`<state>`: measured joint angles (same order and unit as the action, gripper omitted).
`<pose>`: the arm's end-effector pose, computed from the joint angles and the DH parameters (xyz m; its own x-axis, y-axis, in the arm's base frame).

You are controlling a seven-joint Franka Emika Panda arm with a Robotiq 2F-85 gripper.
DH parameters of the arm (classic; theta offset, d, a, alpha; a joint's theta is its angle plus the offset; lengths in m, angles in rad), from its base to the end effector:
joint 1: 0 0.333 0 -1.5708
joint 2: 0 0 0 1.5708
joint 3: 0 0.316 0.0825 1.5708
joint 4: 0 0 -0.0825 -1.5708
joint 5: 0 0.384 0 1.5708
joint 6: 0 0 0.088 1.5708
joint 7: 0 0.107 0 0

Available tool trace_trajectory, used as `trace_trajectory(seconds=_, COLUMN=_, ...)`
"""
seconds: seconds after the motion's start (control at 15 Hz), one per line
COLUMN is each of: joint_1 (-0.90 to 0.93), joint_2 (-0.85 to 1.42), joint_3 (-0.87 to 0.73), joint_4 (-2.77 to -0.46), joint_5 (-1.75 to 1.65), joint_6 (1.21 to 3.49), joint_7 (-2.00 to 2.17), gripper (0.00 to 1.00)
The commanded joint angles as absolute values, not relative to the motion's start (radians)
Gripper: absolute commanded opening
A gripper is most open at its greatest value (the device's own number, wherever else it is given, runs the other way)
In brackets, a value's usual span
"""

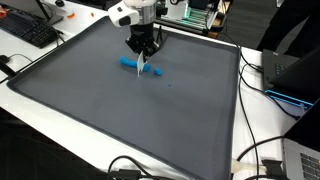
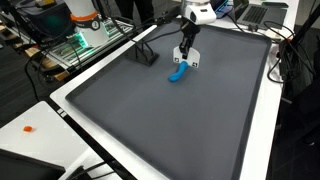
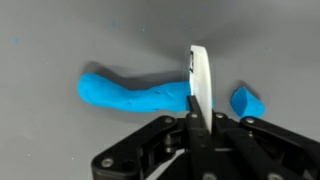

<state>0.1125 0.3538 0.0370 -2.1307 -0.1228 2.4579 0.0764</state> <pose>0.5655 0.0852 0.2380 0.9859 0.1656 -0.0239 0.1669 -0.9839 0.0641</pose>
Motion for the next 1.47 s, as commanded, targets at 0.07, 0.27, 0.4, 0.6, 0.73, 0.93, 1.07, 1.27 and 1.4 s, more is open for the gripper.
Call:
trace_trajectory(seconds=0.07, joint_1=0.098, joint_2=0.397, joint_3=0.040, joint_4=-2.139, joint_5=-0.104, joint_6=2.473, joint_7=0.059, gripper=0.01)
trace_trajectory(seconds=0.27, joint_1=0.082, joint_2=0.393, joint_3=0.057, joint_4=-2.135, joint_5=-0.049, joint_6=2.453, joint_7=0.039, gripper=0.01)
trace_trajectory(seconds=0.4, joint_1=0.070, joint_2=0.385, joint_3=0.070, joint_4=-2.134, joint_5=-0.004, joint_6=2.429, joint_7=0.014, gripper=0.01)
trace_trajectory(seconds=0.6, joint_1=0.062, joint_2=0.379, joint_3=0.077, joint_4=-2.132, joint_5=0.035, joint_6=2.402, joint_7=-0.014, gripper=0.01)
trace_trajectory(seconds=0.73, joint_1=0.059, joint_2=0.375, joint_3=0.079, joint_4=-2.129, joint_5=0.051, joint_6=2.376, joint_7=-0.019, gripper=0.01)
trace_trajectory(seconds=0.93, joint_1=0.063, joint_2=0.372, joint_3=0.083, joint_4=-2.124, joint_5=0.062, joint_6=2.364, joint_7=-0.022, gripper=0.01)
trace_trajectory(seconds=1.07, joint_1=0.073, joint_2=0.366, joint_3=0.073, joint_4=-2.125, joint_5=0.034, joint_6=2.374, joint_7=-0.006, gripper=0.01)
trace_trajectory(seconds=1.27, joint_1=0.077, joint_2=0.349, joint_3=0.067, joint_4=-2.124, joint_5=0.020, joint_6=2.369, joint_7=-0.001, gripper=0.01)
trace_trajectory(seconds=1.4, joint_1=0.079, joint_2=0.336, joint_3=0.065, joint_4=-2.123, joint_5=0.013, joint_6=2.364, joint_7=0.000, gripper=0.01)
